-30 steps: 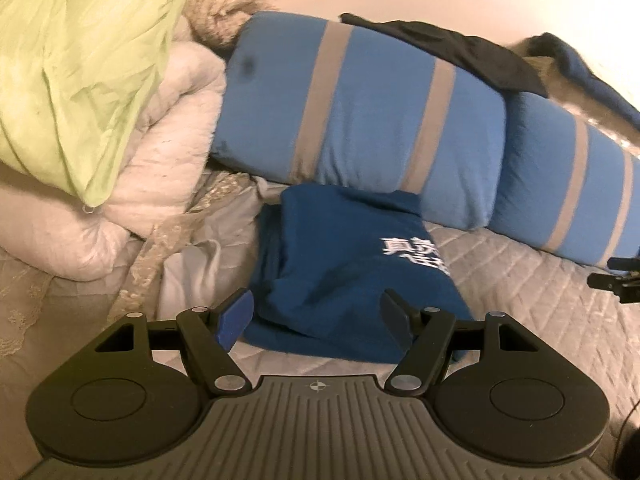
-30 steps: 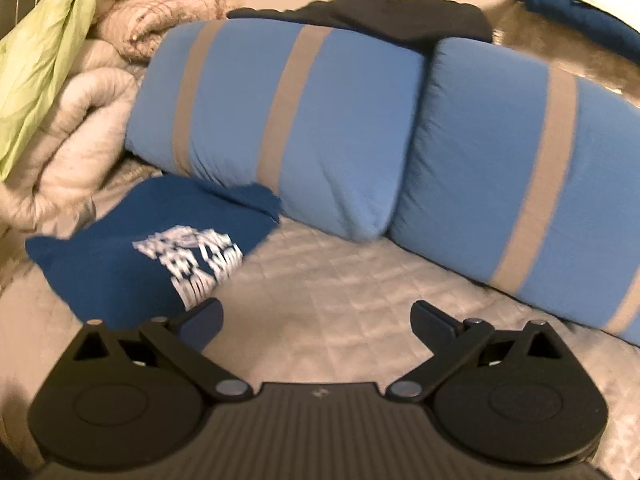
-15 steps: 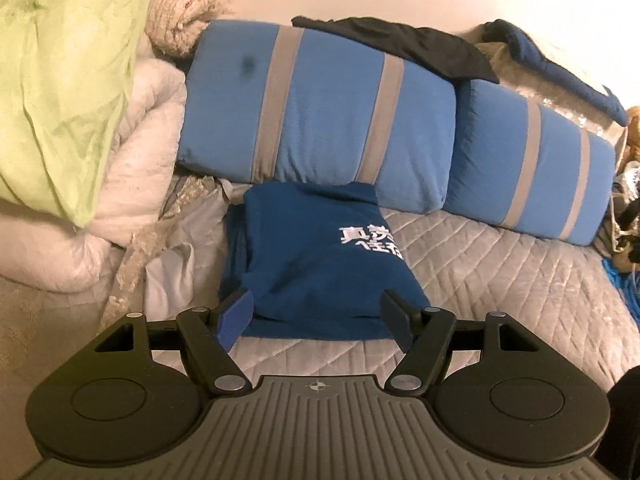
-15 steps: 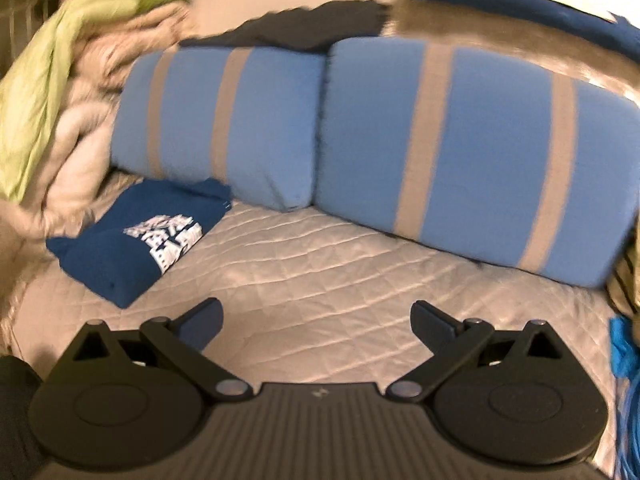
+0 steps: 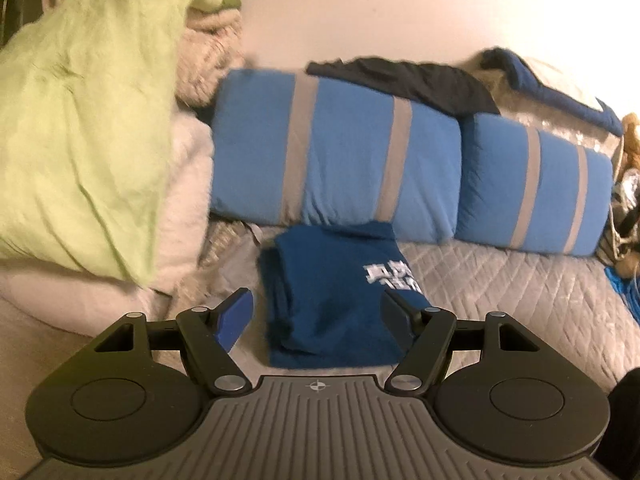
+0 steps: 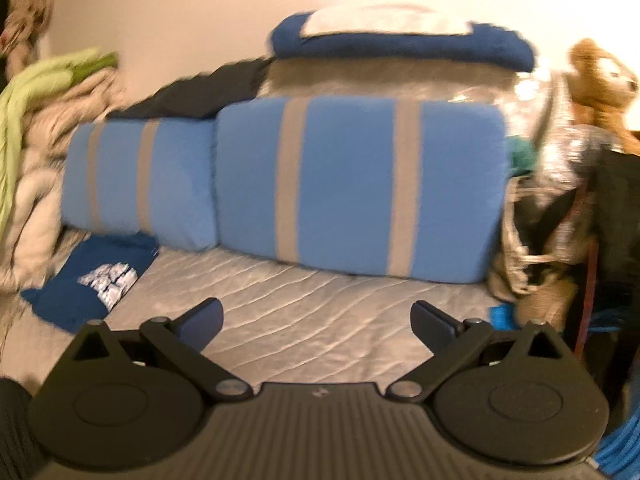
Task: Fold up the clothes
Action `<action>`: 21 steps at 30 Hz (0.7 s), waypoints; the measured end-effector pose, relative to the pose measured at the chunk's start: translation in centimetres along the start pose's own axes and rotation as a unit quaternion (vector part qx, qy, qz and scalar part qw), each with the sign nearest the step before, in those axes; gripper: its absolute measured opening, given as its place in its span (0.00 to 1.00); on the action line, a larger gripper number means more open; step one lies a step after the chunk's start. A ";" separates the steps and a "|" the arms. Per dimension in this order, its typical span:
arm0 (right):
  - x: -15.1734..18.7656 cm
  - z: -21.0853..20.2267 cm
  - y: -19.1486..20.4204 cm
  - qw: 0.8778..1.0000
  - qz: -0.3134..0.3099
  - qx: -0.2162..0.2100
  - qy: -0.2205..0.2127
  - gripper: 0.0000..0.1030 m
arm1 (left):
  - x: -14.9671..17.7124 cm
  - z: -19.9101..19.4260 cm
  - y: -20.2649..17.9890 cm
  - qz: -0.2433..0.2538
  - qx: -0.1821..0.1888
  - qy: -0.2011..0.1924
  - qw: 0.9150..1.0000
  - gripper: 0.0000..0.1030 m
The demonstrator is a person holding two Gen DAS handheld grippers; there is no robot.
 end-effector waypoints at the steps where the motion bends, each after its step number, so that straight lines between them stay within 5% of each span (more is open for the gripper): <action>1: -0.4 -0.7 -0.9 1.000 0.008 0.006 -0.006 1.00 | -0.5 -0.4 0.4 -0.006 -0.003 -0.005 1.000 0.68; 8: -2.6 -5.4 -5.8 0.998 0.026 0.046 -0.045 1.00 | -2.1 -2.6 1.7 -0.062 -0.001 -0.038 0.997 0.68; 21: -0.2 -12.4 -11.6 0.993 0.062 0.074 -0.067 1.00 | -0.1 -6.0 -0.2 -0.054 0.021 -0.044 0.997 0.68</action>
Point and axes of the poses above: each gripper's, at about its wrist camera, not at the fingertips, and z roughly the way its jaws point, y to its left, x to its underside, the point moved 4 cm from there along z, roughly the way its jaws point, and after that the axes turned 13 degrees about -y, right-handed, at the moved point
